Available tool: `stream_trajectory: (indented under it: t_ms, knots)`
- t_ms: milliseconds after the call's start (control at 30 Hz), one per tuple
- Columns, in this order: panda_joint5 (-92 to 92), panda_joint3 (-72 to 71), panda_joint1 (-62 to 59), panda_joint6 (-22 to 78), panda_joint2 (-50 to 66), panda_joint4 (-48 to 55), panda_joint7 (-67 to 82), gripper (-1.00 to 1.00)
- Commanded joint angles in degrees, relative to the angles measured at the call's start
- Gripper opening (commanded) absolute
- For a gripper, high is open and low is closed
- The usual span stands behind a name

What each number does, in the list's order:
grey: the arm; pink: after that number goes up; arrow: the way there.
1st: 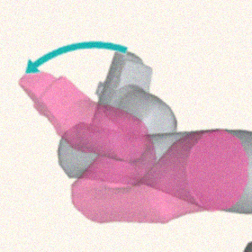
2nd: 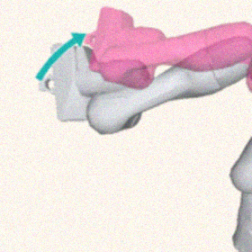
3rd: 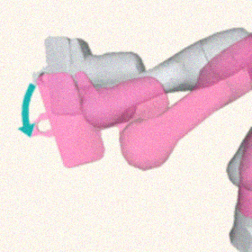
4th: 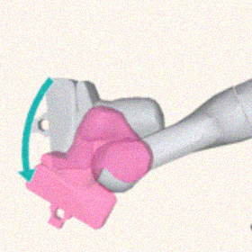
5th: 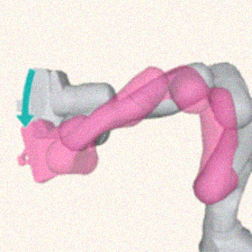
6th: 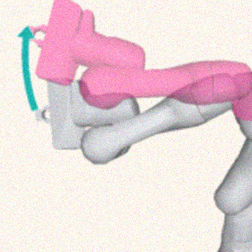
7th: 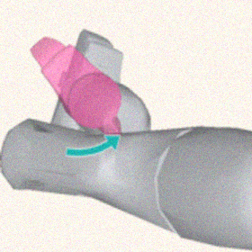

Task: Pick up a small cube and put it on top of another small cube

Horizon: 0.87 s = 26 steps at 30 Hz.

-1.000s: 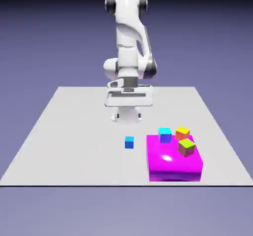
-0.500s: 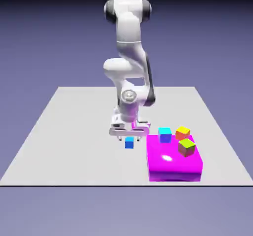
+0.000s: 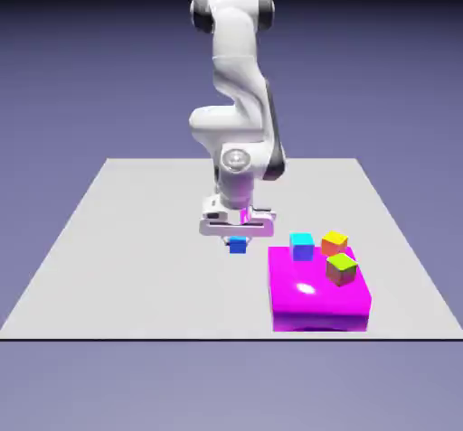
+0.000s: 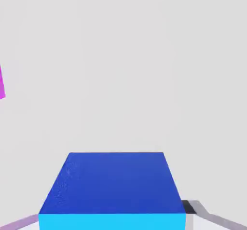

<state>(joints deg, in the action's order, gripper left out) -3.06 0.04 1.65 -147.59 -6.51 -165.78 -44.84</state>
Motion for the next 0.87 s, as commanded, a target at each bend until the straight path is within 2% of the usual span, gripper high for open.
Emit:
stream_trajectory:
  t_ms: [0, 467, 567, 733, 767, 833]
  knots:
    - [0.6, -1.0, 1.0, 1.8, -0.1, 2.1, 2.2, -1.00]
    - [9.5, -16.3, 17.7, 27.0, 0.5, 30.3, 32.9, -1.00]
    - [11.0, -18.5, 20.5, 27.4, 2.0, 30.2, 32.9, -1.00]
    - [14.9, -17.6, 20.2, 16.9, 8.2, 25.4, 29.9, -1.00]
    - [14.9, -17.6, 20.2, 16.9, 8.2, 25.4, 29.9, 1.00]
    - [14.0, -17.9, 20.3, 19.4, 6.7, 26.5, 30.6, 1.00]
